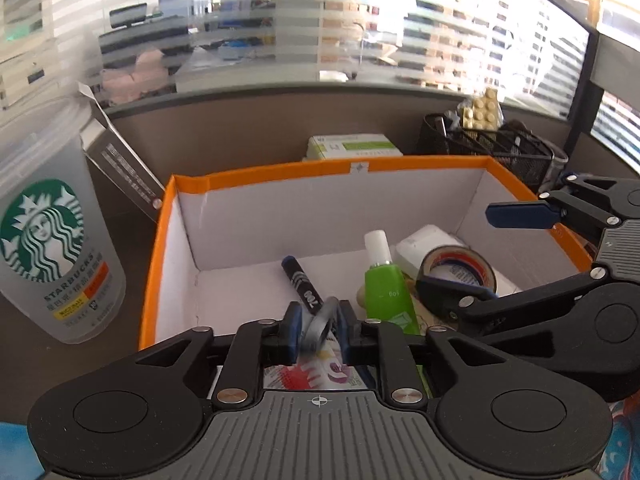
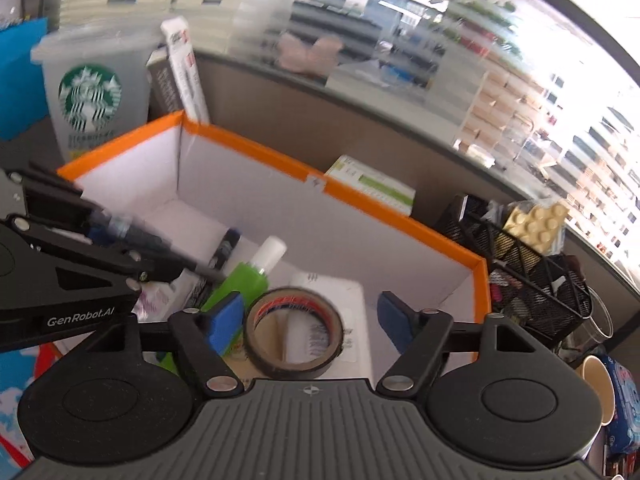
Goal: Organize rigid objects
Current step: 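Open both grippers to release the tape roll and pen, then lift away, then grasp the red lighter with the left gripper while the right gripper grasps the white lighter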
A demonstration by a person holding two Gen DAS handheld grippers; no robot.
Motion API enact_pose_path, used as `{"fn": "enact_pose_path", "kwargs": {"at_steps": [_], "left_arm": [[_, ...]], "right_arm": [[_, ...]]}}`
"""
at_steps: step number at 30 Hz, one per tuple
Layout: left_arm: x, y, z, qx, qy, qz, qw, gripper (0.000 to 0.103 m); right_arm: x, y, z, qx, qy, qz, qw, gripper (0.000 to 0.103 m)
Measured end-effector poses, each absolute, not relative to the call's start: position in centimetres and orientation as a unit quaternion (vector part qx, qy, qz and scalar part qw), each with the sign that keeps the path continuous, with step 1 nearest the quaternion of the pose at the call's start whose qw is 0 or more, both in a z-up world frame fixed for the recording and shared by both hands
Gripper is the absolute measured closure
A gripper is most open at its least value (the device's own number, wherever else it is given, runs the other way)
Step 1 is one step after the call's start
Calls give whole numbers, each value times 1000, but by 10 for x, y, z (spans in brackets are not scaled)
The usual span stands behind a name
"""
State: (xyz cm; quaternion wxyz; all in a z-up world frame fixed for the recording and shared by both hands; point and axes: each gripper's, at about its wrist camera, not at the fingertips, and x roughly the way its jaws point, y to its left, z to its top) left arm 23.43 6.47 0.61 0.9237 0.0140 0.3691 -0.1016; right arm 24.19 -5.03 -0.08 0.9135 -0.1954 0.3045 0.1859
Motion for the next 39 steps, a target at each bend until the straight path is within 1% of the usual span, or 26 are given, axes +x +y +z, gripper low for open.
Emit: {"fn": "enact_pose_path", "kwargs": {"at_steps": [3, 4, 5, 7, 10, 11, 14, 16, 21, 27, 32, 35, 39], "left_arm": [[225, 71, 21, 10, 342, -87, 935, 55], [221, 74, 29, 4, 329, -81, 941, 38], [215, 79, 37, -3, 311, -78, 947, 28], [199, 84, 55, -9, 276, -75, 958, 25], [172, 85, 76, 4, 234, -74, 969, 11], [162, 84, 80, 10, 223, -75, 972, 9], [133, 80, 77, 24, 219, -93, 971, 7], [119, 76, 64, 30, 236, -107, 965, 7], [99, 55, 12, 46, 301, -139, 942, 6], [109, 29, -40, 69, 360, -128, 921, 6], [119, 23, -60, 76, 378, -100, 917, 6], [123, 29, -65, 57, 382, -99, 917, 2], [126, 43, -65, 44, 384, -79, 919, 1]], "right_arm": [[237, -57, 12, -184, 282, 175, 925, 31], [234, -60, 17, -179, 271, 170, 930, 31], [230, -64, 24, -172, 258, 165, 936, 31], [219, -73, 38, -154, 232, 162, 947, 30], [194, -88, 59, -130, 200, 175, 955, 28], [185, -94, 63, -120, 194, 185, 956, 28], [156, -112, 69, -88, 181, 226, 953, 27], [137, -122, 62, -69, 188, 255, 946, 27], [106, -138, 14, -51, 240, 275, 930, 28], [108, -158, -36, -1, 296, 233, 926, 28], [112, -154, -51, -17, 308, 224, 924, 27], [118, -151, -57, -7, 318, 257, 912, 27], [127, -141, -62, -7, 327, 297, 897, 27]]}}
